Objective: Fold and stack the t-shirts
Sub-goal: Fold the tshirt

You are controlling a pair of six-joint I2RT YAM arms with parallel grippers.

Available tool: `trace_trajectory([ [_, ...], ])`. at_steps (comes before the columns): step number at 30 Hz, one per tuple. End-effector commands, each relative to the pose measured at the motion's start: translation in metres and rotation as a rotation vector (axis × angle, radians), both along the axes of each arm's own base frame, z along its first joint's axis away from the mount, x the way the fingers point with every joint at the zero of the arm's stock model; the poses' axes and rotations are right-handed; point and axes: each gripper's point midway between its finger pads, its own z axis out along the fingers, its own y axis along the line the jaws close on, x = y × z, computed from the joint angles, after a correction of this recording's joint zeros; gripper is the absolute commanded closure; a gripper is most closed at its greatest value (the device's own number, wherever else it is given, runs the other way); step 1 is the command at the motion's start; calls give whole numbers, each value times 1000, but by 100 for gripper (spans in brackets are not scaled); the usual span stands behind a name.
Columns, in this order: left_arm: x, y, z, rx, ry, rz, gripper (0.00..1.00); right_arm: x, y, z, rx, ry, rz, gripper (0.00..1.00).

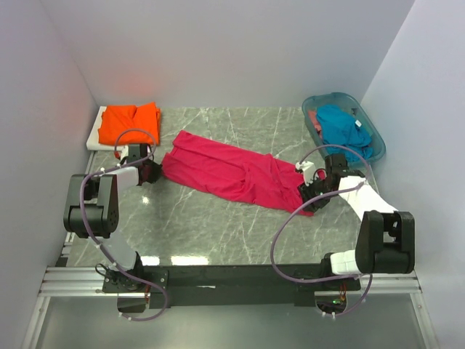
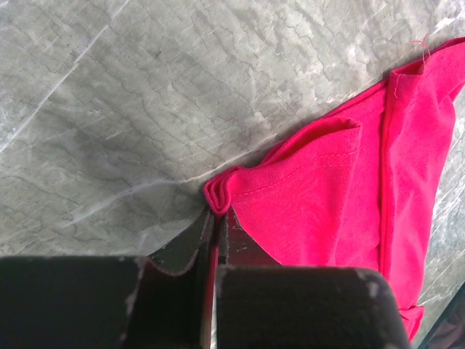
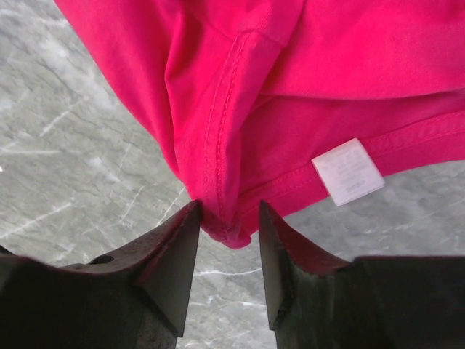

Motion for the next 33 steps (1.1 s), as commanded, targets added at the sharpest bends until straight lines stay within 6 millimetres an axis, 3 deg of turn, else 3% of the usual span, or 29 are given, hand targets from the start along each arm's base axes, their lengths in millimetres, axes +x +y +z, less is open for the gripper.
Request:
trace_trajectory([
  [1,-10,4,-3,19,26,-10,99,-2,-1,-3,-14,2,11,57],
  [9,-16,7,4,38,17,-4,99,-7,-16,1,-76,-29,-5,96],
  [10,-18,19,4,38,19,27,99,-8,-22,2,-88,-35,-27,98],
  [18,-29,38,16,58,-5,80,99,-11,-54,0,-123,-26,-86,100],
  [24,-39,33,19,37,-9,60,99,-24,-56,-1,-115,9,-52,100],
  [28,-58,28,21,24,-27,46,99,-32,-61,0,-123,16,-47,100],
  [33,-79,25,49,26,-111,40,99,-43,-66,4,-135,22,-37,100],
])
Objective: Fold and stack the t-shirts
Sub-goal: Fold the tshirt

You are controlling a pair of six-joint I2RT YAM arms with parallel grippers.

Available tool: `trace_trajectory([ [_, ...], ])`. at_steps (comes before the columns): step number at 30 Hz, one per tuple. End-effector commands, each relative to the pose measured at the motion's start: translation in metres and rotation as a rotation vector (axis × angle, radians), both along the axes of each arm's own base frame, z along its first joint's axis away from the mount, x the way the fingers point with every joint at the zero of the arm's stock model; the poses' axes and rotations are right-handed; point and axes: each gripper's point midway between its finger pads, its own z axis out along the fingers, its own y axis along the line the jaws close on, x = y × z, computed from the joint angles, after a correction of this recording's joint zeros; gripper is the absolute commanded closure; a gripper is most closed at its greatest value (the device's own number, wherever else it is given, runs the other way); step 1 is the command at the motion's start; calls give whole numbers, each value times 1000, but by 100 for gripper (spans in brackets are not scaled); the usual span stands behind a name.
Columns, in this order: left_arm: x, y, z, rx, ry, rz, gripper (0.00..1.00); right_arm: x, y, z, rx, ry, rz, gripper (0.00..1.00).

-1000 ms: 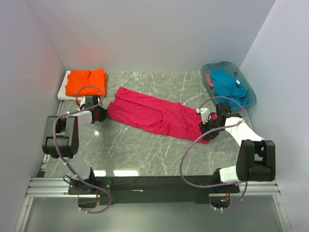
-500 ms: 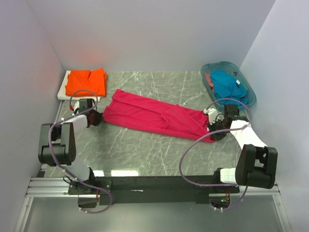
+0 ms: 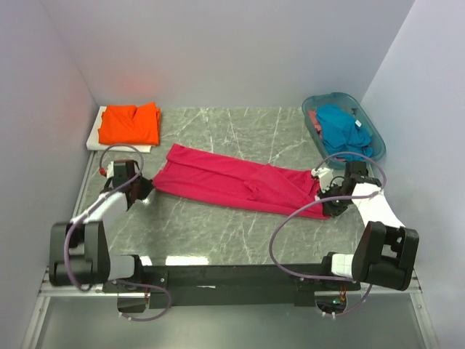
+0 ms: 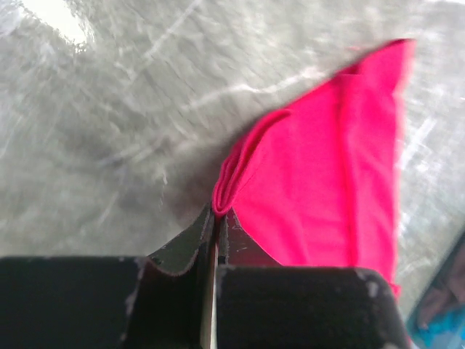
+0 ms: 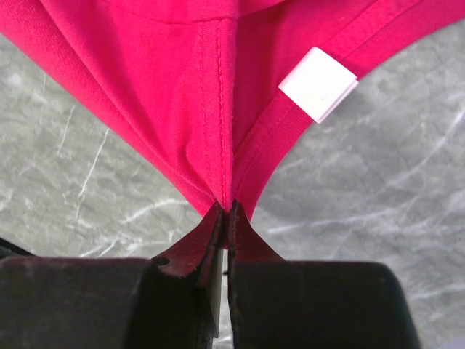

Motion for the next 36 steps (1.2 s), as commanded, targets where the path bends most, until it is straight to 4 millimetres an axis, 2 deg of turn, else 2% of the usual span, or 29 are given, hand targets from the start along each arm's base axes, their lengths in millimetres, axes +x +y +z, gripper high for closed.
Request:
trace_trajectory([
  [1,-12,4,19,28,-70,-3,99,-18,-9,4,-41,14,19,100],
  [2,-17,4,29,27,-102,0,99,-21,-10,3,-48,18,27,100],
  [3,-22,2,29,23,-108,-4,99,-23,-12,3,-57,20,30,100],
  [4,-31,1,23,8,-97,3,99,-26,-14,2,-65,24,27,100],
  [5,-34,-2,28,0,-125,-2,99,-28,-16,1,-77,25,32,100],
  [6,-44,-8,19,-26,-111,-18,99,-30,-17,1,-82,27,32,98],
  [8,-50,-13,19,-54,-131,-31,94,-32,-20,1,-88,25,25,88],
  [9,-57,-16,12,-63,-118,-37,88,-30,-21,4,-88,15,23,84],
  [10,-60,-21,11,-89,-123,-57,69,-31,-21,6,-84,15,24,72],
  [11,-61,-24,16,-99,-151,-70,58,-30,-21,9,-78,7,18,68],
  [12,-66,-28,12,-114,-149,-79,49,-25,-22,15,-78,-11,14,64],
  [13,-67,-31,18,-130,-171,-86,34,-24,-22,18,-76,-17,8,57],
  [16,-76,-29,24,-123,-161,-75,23,-13,-21,32,-59,-49,-3,50],
  [20,-73,-22,61,-70,-274,-67,22,-2,-16,47,-11,-83,-15,49],
  [23,-60,-20,86,-24,-365,-100,18,10,-3,60,78,-115,-21,49],
  [24,-56,-25,93,-17,-391,-146,17,17,0,65,110,-123,-22,49],
  [25,-50,-28,89,-22,-375,-175,17,23,12,70,187,-139,-29,49],
  [27,-32,-39,108,-26,-443,-261,17,35,19,71,257,-135,-48,49],
  [28,-24,-41,96,-22,-399,-296,17,44,22,72,295,-138,-82,49],
  [30,-3,-46,111,16,-435,-379,19,57,22,68,336,-126,-126,49],
  [31,6,-46,96,12,-382,-398,20,69,19,67,345,-139,-180,49],
  [32,13,-47,95,17,-375,-421,21,75,15,64,337,-142,-204,49],
  [33,25,-47,106,34,-393,-436,21,80,11,58,333,-131,-234,49],
  [34,31,-47,105,51,-391,-459,22,88,8,57,330,-144,-260,49],
  [35,37,-46,94,45,-359,-462,23,93,6,55,326,-146,-267,49],
  [36,45,-45,99,50,-367,-462,23,98,3,49,324,-135,-283,49],
])
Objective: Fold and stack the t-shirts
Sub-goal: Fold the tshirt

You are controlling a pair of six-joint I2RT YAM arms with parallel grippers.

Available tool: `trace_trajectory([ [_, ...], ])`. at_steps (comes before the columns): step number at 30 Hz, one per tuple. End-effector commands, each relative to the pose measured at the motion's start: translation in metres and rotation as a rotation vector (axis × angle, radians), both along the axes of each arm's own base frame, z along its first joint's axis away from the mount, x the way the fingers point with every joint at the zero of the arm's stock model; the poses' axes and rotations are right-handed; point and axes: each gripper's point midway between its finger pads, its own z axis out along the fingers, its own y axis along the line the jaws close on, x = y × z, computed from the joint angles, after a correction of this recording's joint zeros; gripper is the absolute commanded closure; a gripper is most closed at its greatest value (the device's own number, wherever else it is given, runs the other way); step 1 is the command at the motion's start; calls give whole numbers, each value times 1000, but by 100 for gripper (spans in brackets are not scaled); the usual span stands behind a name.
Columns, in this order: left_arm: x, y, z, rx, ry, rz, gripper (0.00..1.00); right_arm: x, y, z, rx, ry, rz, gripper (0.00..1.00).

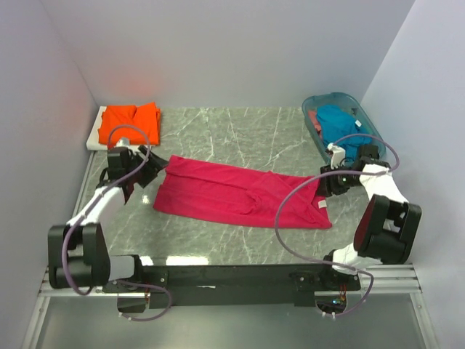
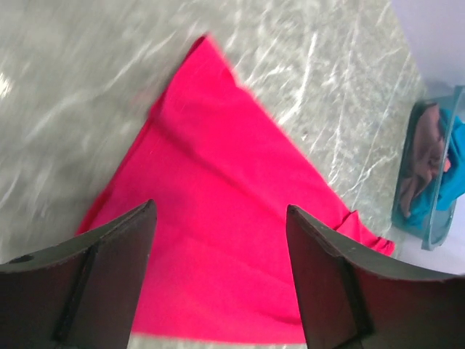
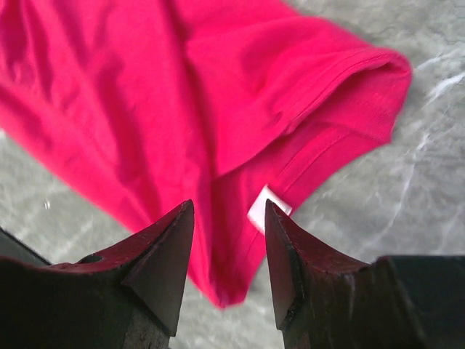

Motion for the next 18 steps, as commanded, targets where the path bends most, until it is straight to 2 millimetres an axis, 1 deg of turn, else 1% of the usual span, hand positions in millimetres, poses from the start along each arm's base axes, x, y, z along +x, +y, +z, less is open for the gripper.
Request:
trace_trajectory([
  [1,32,-4,32,42,-138,-89,24,47,-14,13,13,-95,-120,48],
  [2,35,-4,34,37,-145,-83,24,52,-12,13,10,-99,-120,48],
  [3,37,-3,37,32,-153,-74,24,60,-18,8,-18,-93,-140,48],
  [4,38,-4,40,36,-160,-74,24,73,-23,10,-25,-114,-191,48],
  [6,40,2,44,68,-164,-54,23,85,-30,5,-49,-111,-235,48],
  [7,40,4,41,79,-152,-45,23,93,-32,4,-50,-121,-259,48],
  [9,45,9,39,92,-140,-23,24,100,-35,-4,-60,-106,-274,48],
  [10,48,11,27,95,-108,-15,24,102,-35,-6,-57,-106,-273,48],
  [11,53,12,22,95,-103,-10,25,103,-34,-9,-55,-100,-272,48],
  [12,59,11,21,88,-100,-15,29,103,-34,-12,-51,-90,-272,48],
  [13,66,11,5,78,-67,-19,32,104,-31,-12,-42,-93,-266,49],
  [14,73,8,7,69,-71,-28,35,104,-29,-13,-41,-90,-263,49],
  [15,78,5,2,50,-60,-39,40,104,-28,-14,-41,-91,-263,49],
  [16,81,4,-12,40,-26,-46,42,105,-27,-14,-43,-96,-260,49],
  [17,88,3,-11,35,-30,-51,44,104,-26,-14,-43,-95,-259,49],
  [18,90,1,-15,31,-19,-57,48,105,-27,-14,-47,-100,-263,50],
])
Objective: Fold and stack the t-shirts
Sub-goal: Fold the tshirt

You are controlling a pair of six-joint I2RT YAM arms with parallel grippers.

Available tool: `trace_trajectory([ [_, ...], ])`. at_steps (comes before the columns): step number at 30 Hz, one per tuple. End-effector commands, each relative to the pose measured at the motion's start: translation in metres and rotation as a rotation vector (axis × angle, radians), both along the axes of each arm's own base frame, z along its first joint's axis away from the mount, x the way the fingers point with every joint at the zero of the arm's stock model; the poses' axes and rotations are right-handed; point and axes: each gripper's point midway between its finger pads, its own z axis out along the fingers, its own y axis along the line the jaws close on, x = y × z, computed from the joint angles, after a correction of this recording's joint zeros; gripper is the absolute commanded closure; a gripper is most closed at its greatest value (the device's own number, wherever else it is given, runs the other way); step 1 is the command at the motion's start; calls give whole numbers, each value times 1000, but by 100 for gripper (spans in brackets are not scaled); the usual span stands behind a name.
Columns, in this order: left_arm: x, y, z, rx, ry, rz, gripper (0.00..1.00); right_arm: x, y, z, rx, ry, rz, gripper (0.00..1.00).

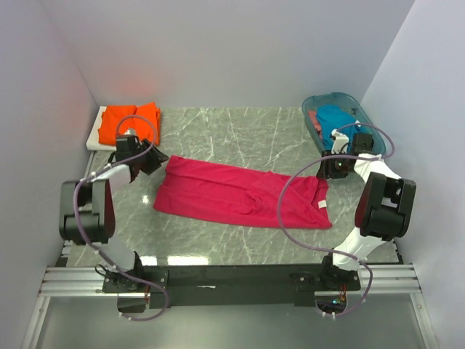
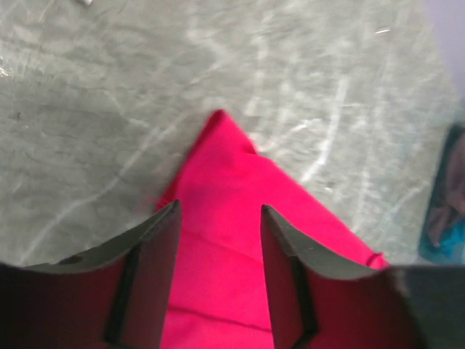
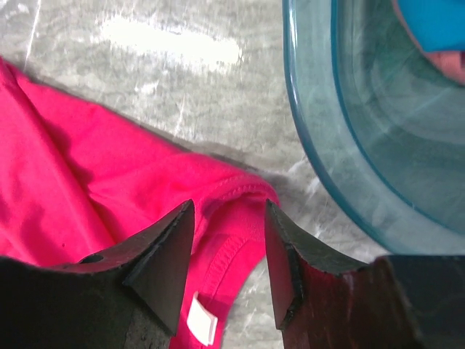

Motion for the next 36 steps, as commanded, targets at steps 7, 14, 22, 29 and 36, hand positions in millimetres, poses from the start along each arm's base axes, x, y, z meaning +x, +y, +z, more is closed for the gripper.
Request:
trace_trajectory([
  [7,26,-22,-7,1,5,-96,52,26,-2,11,-21,-71,-21,51],
  [14,25,-30,-20,-2,34,-118,52,24,10,5,-25,-33,13,57],
  [22,27,-30,-38,-13,87,-118,53,19,7,4,-53,-18,-10,60],
  [29,29,-39,-38,3,92,-138,53,18,5,36,-89,-125,-24,60],
  [36,29,-38,-46,9,118,-127,55,6,11,33,-61,-98,-14,60],
])
